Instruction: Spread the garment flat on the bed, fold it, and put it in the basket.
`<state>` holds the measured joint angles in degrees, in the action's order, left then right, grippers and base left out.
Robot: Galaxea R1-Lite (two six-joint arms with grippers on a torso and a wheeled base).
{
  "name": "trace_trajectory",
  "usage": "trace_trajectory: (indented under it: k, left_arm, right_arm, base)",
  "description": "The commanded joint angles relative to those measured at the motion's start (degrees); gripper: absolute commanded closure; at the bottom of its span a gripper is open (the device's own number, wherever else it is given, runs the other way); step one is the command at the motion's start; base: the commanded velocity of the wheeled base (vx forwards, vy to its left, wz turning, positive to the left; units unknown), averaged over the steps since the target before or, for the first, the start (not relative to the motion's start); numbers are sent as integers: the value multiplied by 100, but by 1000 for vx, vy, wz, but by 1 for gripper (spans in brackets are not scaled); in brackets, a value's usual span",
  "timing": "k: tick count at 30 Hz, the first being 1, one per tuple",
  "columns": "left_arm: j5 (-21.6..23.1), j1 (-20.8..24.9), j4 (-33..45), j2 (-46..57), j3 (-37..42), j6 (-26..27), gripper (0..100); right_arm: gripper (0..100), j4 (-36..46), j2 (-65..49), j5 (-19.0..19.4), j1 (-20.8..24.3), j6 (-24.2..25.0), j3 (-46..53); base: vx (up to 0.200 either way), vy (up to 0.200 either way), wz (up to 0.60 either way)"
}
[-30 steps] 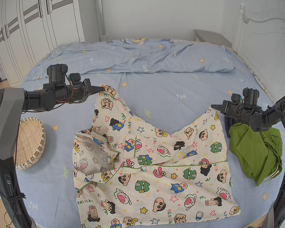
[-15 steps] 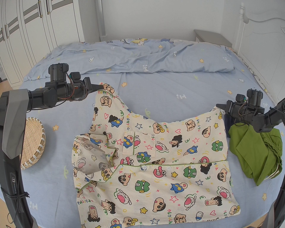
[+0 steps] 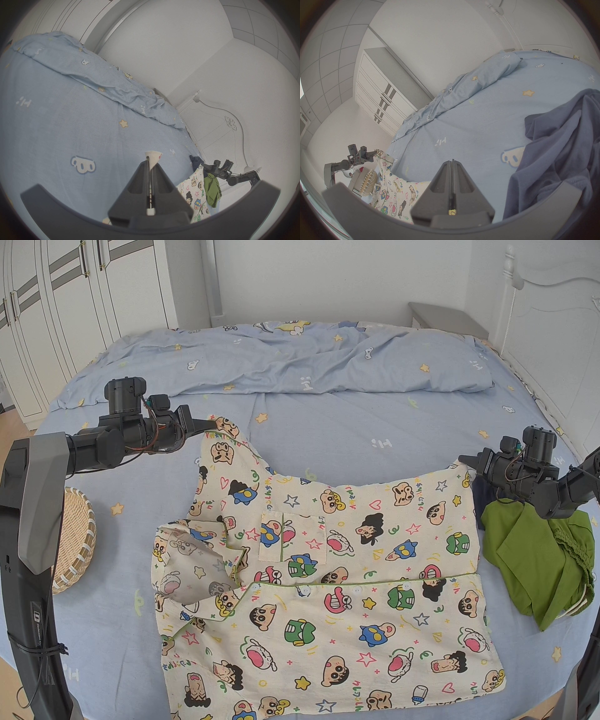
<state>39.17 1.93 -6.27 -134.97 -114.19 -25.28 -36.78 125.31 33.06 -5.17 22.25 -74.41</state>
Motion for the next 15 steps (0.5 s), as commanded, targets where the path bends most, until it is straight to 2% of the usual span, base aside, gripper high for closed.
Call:
trace_trajectory:
  k: [1,15]
  left_arm:
    - [-120,1,3,-214,-40,-3,100]
    - [-261,45,11,-407,-40,-170,100]
  right_arm:
    - [100,13,29,-1,-37,-1,-38]
    - [100,74,55,-10,-28,-1,-82]
  base:
    - [0,0,0]
    - [0,0,0]
